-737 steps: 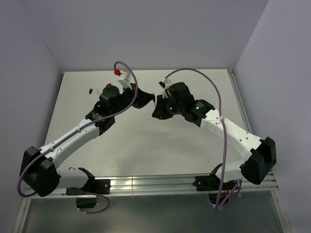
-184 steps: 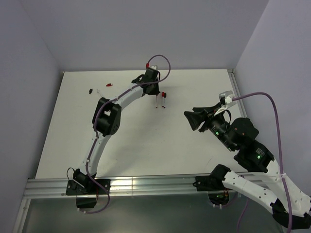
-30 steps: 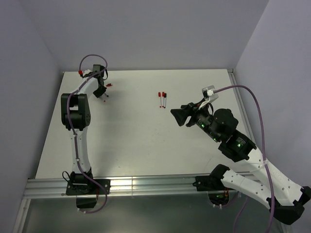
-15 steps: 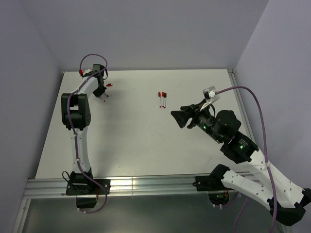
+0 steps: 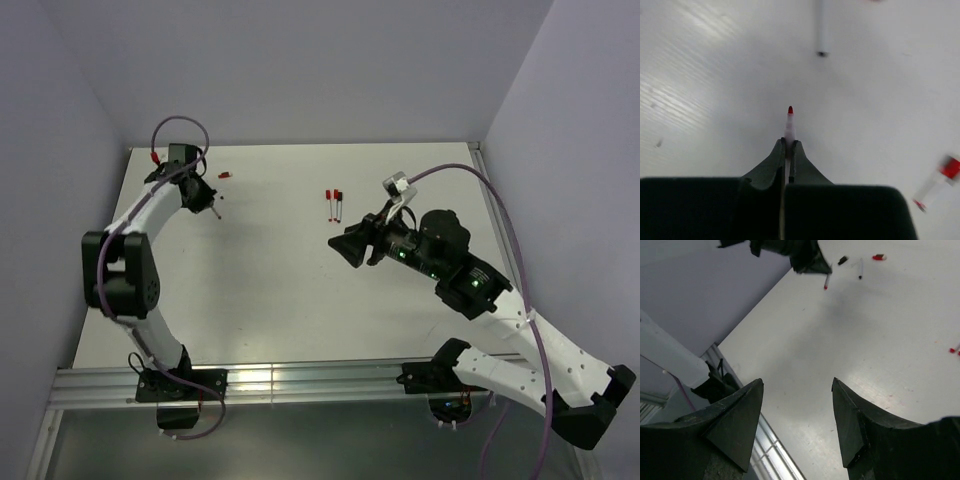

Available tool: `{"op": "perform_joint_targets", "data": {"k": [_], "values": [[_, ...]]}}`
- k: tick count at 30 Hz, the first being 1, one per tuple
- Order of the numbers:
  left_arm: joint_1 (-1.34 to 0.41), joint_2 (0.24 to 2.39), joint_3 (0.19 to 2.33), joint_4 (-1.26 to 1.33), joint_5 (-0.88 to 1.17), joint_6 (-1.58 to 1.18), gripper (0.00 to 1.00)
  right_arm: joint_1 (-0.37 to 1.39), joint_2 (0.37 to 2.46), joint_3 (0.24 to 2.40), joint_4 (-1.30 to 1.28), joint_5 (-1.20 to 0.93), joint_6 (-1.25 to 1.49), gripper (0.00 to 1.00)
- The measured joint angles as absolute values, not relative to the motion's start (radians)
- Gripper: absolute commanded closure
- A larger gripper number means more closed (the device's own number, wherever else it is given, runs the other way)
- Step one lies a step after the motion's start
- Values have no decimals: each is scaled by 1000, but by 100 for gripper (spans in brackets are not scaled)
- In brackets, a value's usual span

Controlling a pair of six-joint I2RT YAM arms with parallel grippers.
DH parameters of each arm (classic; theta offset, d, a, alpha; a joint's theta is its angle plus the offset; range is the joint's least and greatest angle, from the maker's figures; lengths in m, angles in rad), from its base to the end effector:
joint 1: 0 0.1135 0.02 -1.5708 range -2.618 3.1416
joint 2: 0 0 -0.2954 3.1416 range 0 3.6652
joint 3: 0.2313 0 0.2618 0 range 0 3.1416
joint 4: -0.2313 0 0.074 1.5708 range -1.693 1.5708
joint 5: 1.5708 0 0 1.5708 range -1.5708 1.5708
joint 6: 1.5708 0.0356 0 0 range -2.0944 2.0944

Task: Insert the pens into the pen caps
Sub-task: Pick up the pen from the center of the board.

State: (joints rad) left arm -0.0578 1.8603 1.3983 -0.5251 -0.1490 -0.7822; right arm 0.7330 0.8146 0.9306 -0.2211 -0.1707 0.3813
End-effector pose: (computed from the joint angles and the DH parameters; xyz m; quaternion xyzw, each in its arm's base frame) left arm 0.4190 -0.0190 0.2456 -0.3584 0.8855 -0.0519 0.2911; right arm 0.1237 0.1196 0.4061 -0.1857 0.7192 0.4062 0.5322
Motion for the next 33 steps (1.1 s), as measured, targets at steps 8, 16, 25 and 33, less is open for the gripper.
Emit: {"op": "perform_joint_targets", "data": {"k": [8,16,25,33], "values": [[-194,1327,1221,-300,64,-789,100,732,997,1003,-144,-347,438,33],[-211,1045,971,-99,302,-815,100,724,1112,1056,-9,-487,496,31],[-255,938,899,126,474,-892,100,714,1237,1148,91,-551,517,32],[-345,927,891,250,500,-923,100,712,1274,1176,116,-550,525,35]]}}
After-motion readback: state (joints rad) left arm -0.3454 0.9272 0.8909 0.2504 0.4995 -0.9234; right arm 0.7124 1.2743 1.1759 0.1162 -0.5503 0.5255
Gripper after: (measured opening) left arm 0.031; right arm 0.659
